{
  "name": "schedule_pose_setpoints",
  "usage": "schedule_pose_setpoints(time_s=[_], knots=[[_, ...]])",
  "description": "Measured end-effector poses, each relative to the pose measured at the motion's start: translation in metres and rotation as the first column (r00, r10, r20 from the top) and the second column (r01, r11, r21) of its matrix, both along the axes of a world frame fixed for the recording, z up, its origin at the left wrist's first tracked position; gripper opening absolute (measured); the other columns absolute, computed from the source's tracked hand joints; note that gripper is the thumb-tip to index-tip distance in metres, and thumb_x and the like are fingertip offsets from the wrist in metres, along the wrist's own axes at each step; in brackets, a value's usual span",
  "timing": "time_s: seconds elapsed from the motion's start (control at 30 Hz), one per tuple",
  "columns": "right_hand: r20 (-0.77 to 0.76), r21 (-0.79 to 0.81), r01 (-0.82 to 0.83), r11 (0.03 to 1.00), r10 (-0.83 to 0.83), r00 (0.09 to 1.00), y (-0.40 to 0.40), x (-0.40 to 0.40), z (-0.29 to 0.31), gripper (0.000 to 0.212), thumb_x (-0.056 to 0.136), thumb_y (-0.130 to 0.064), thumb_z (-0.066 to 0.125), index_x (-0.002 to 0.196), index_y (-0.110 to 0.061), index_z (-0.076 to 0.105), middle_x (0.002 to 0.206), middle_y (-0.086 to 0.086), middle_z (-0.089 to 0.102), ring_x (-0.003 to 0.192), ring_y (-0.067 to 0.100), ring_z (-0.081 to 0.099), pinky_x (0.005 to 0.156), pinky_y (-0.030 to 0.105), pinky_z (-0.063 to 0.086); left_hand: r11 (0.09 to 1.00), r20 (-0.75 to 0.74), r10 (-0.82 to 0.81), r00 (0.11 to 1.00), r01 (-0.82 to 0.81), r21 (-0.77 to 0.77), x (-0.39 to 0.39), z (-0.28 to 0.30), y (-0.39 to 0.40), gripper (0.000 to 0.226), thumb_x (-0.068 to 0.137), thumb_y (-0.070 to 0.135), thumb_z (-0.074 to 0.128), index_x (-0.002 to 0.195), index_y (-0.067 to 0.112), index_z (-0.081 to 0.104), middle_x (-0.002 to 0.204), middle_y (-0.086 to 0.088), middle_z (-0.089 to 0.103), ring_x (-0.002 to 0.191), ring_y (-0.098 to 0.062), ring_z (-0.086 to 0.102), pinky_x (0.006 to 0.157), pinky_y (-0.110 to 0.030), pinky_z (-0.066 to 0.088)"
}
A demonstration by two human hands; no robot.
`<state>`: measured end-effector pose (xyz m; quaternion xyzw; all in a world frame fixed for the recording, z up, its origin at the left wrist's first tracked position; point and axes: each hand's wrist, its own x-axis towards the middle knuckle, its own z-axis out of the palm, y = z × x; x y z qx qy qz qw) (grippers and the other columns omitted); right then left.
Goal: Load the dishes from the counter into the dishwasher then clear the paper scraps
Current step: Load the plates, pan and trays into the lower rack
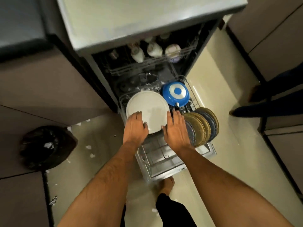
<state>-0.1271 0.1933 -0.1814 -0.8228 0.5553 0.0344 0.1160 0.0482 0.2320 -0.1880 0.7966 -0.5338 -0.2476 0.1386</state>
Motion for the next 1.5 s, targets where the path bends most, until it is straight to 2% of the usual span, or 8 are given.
schedule_pose_setpoints(time_s=[0.07, 0.23, 0.37, 0.7, 0.97, 1.13, 1.33, 1.5], knots=[[0.0, -0.049, -0.074, 0.996, 0.074, 0.997, 0.001, 0.035, 0.03, 0.071, 0.1, -0.036, 0.055, 0.156, -0.003, 0.029, 0.156, 0.028, 0.034, 0.148, 0.043, 0.028, 0.122, 0.055, 0.026, 0.997, 0.093, 0.0, 0.996, 0.007, -0.072, 0.041, 0.034, 0.008, 0.053, 0.09, 0.022, 0.061, 0.138, 0.001, 0.049, 0.134, -0.018, 0.056, 0.124, -0.036, 0.051, 0.115, -0.044, 0.035], [0.003, -0.192, -0.233, 0.953, 0.238, 0.971, 0.011, 0.142, 0.122, 0.069, 0.099, -0.039, 0.056, 0.154, -0.004, 0.034, 0.156, 0.025, 0.037, 0.147, 0.04, 0.03, 0.121, 0.054, 0.028, 0.975, 0.268, 0.063, 0.961, -0.002, -0.223, 0.153, 0.125, 0.048, 0.06, 0.094, 0.028, 0.057, 0.145, 0.0, 0.044, 0.146, -0.018, 0.049, 0.139, -0.032, 0.042, 0.124, -0.045, 0.021], [0.054, -0.265, -0.292, 0.919, 0.317, 0.947, 0.024, 0.234, 0.19, 0.067, 0.103, -0.038, 0.048, 0.158, -0.005, 0.028, 0.161, 0.023, 0.03, 0.152, 0.038, 0.023, 0.123, 0.055, 0.022, 0.951, 0.311, 0.161, 0.937, -0.062, -0.304, 0.239, 0.19, 0.083, 0.061, 0.093, 0.028, 0.058, 0.145, 0.0, 0.044, 0.146, -0.018, 0.05, 0.14, -0.031, 0.042, 0.123, -0.045, 0.023], [0.13, -0.426, -0.448, 0.786, 0.543, 0.829, 0.061, 0.466, 0.303, 0.067, 0.1, -0.035, 0.058, 0.154, -0.003, 0.036, 0.156, 0.024, 0.038, 0.149, 0.039, 0.03, 0.122, 0.054, 0.026, 0.87, 0.411, 0.434, 0.801, -0.256, -0.42, 0.441, 0.312, 0.169, 0.061, 0.088, 0.026, 0.062, 0.14, -0.004, 0.048, 0.139, -0.022, 0.054, 0.134, -0.034, 0.047, 0.122, -0.047, 0.026], [0.073, -0.491, -0.578, 0.652, 0.692, 0.718, 0.08, 0.6, 0.335, 0.069, 0.101, -0.041, 0.054, 0.155, -0.003, 0.033, 0.153, 0.025, 0.04, 0.145, 0.04, 0.035, 0.119, 0.054, 0.032, 0.79, 0.403, 0.594, 0.697, -0.41, -0.456, 0.546, 0.346, 0.211, 0.064, 0.087, 0.025, 0.061, 0.142, -0.004, 0.046, 0.143, -0.023, 0.051, 0.137, -0.034, 0.045, 0.123, -0.046, 0.024], [0.079, -0.506, -0.624, 0.595, 0.753, 0.654, 0.074, 0.681, 0.342, 0.068, 0.102, -0.042, 0.052, 0.154, -0.003, 0.033, 0.151, 0.026, 0.041, 0.143, 0.04, 0.037, 0.118, 0.054, 0.033, 0.745, 0.418, 0.655, 0.629, -0.448, -0.494, 0.605, 0.355, 0.217, 0.061, 0.083, 0.022, 0.065, 0.136, -0.003, 0.052, 0.134, -0.021, 0.057, 0.128, -0.035, 0.051, 0.121, -0.046, 0.028], [0.123, -0.502, -0.667, 0.55, 0.809, 0.575, 0.043, 0.787, 0.342, 0.068, 0.097, -0.038, 0.058, 0.149, 0.0, 0.037, 0.144, 0.025, 0.045, 0.135, 0.04, 0.043, 0.113, 0.052, 0.039, 0.696, 0.426, 0.716, 0.554, -0.517, -0.498, 0.694, 0.351, 0.194, 0.046, 0.083, 0.021, 0.063, 0.125, 0.004, 0.057, 0.124, -0.015, 0.062, 0.12, -0.032, 0.054, 0.119, -0.047, 0.029], [0.115, -0.45, -0.738, 0.503, 0.852, 0.51, 0.014, 0.862, 0.336, 0.063, 0.095, -0.033, 0.063, 0.144, 0.002, 0.044, 0.139, 0.025, 0.051, 0.13, 0.039, 0.048, 0.114, 0.049, 0.04, 0.686, 0.426, 0.728, 0.537, -0.572, -0.45, 0.75, 0.342, 0.159, 0.046, 0.085, 0.022, 0.063, 0.127, 0.005, 0.056, 0.125, -0.014, 0.062, 0.119, -0.03, 0.055, 0.118, -0.045, 0.031]])
